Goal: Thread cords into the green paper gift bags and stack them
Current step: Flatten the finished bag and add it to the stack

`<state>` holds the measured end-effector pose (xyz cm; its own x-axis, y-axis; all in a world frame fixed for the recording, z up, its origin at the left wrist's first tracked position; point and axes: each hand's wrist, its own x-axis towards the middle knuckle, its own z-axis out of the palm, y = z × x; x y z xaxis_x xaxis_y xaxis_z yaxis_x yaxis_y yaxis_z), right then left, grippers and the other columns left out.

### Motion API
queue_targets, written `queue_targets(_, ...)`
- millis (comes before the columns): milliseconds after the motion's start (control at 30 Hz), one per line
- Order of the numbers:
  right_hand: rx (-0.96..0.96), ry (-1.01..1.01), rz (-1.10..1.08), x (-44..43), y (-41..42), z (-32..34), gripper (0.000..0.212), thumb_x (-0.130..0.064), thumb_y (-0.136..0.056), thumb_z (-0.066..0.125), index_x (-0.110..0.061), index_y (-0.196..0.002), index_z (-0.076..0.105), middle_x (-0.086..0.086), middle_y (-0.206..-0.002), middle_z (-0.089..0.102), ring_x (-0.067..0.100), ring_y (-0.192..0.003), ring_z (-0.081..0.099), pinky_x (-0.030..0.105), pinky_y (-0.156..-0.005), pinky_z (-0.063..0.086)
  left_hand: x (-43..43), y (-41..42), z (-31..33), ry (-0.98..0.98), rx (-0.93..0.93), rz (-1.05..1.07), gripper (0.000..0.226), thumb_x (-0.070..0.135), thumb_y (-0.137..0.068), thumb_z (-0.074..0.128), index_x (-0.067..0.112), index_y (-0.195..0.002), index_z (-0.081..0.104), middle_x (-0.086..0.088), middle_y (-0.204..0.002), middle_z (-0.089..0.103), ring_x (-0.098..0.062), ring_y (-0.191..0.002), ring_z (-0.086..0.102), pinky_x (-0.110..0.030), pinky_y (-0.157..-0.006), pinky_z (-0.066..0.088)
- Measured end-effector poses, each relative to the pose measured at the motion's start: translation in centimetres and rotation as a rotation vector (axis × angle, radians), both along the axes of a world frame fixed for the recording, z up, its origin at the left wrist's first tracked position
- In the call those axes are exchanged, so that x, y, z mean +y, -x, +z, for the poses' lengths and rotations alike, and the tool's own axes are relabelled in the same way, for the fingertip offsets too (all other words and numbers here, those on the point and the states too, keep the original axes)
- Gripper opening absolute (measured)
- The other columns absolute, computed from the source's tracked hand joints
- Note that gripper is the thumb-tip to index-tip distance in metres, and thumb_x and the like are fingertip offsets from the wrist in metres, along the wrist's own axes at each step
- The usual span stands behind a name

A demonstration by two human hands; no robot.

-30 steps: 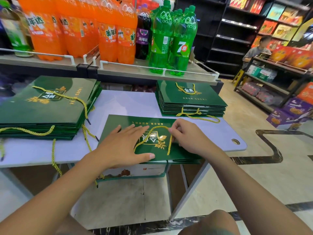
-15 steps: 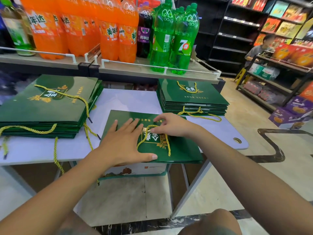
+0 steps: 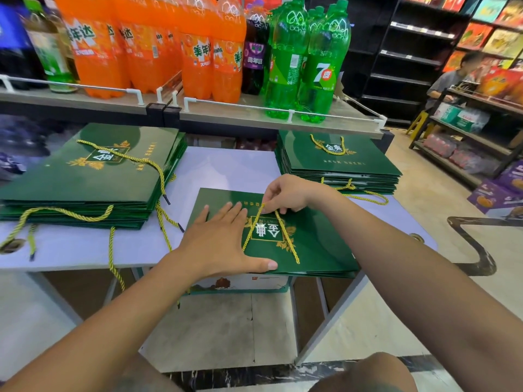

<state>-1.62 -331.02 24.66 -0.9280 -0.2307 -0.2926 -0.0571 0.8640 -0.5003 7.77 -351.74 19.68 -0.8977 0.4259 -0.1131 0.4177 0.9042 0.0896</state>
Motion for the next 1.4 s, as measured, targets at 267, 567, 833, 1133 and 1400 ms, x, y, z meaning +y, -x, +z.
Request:
queue_targets(267, -0.029, 0.034, -0.020, 0.2, 0.3, -0.3, 0.022, -0.032, -0.085, 0.084, -0.018, -0.098, 0.074, -0.003, -0.063, 0.066, 0.011, -0.060, 0.054, 0.021, -0.048, 0.038, 0.0, -0.1, 0.1, -0.009, 0.000, 0.000, 0.144, 0.109, -0.054, 0.015, 0.019, -0.165, -0.002, 0.006, -0.172, -0.010, -0.012, -0.157, -0.010, -0.052, -0.128, -0.001)
queue_targets(567, -0.084, 0.031, 0.005, 0.3, -0.9, 1.4, 0.040, -0.034, -0.084, 0.083, -0.031, -0.120, 0.066, -0.004, -0.106, 0.074, 0.010, -0.092, 0.072, 0.023, -0.069, 0.058, -0.8, -1.8, 1.2, -0.193, 0.127, -0.248, 0.108, 0.097, -0.076, 0.034, 0.042, -0.162, -0.001, 0.022, -0.169, -0.005, -0.003, -0.156, -0.004, -0.047, -0.128, 0.008)
queue_targets(833, 0.174, 0.023, 0.148, 2.9, -6.9, 4.1, 0.055, -0.055, -0.091, 0.071, -0.035, -0.140, 0.056, -0.017, -0.136, 0.059, 0.006, -0.120, 0.061, 0.039, -0.106, 0.050, -2.3, -1.9, 1.7, -0.203, 0.201, -0.334, 0.069, 0.076, -0.091, 0.034, 0.047, -0.154, 0.034, 0.025, -0.161, 0.033, -0.001, -0.148, 0.031, -0.035, -0.117, 0.037)
queue_targets(1133, 0.421, 0.044, 0.216, 5.6, -12.5, 9.4, 0.035, -0.038, -0.083, 0.084, -0.038, -0.116, 0.072, -0.023, -0.103, 0.070, 0.000, -0.101, 0.066, 0.029, -0.086, 0.056, -3.1, 1.0, 10.1, -0.274, 0.727, -0.276, 0.051, 0.070, -0.093, 0.031, 0.044, -0.097, 0.075, 0.020, -0.081, 0.073, -0.011, -0.074, 0.068, -0.028, -0.050, 0.049)
queue_targets(1400, 0.691, 0.175, 0.083, 7.1, -11.6, 13.3, 0.026, -0.025, -0.086, 0.083, -0.032, -0.109, 0.074, -0.010, -0.099, 0.075, 0.005, -0.090, 0.070, 0.029, -0.084, 0.057, -2.3, 2.6, 18.1, -0.265, 0.514, -0.239, 0.055, 0.076, -0.084, 0.040, 0.037, -0.105, 0.074, 0.016, -0.091, 0.071, -0.004, -0.079, 0.062, -0.036, -0.068, 0.058)
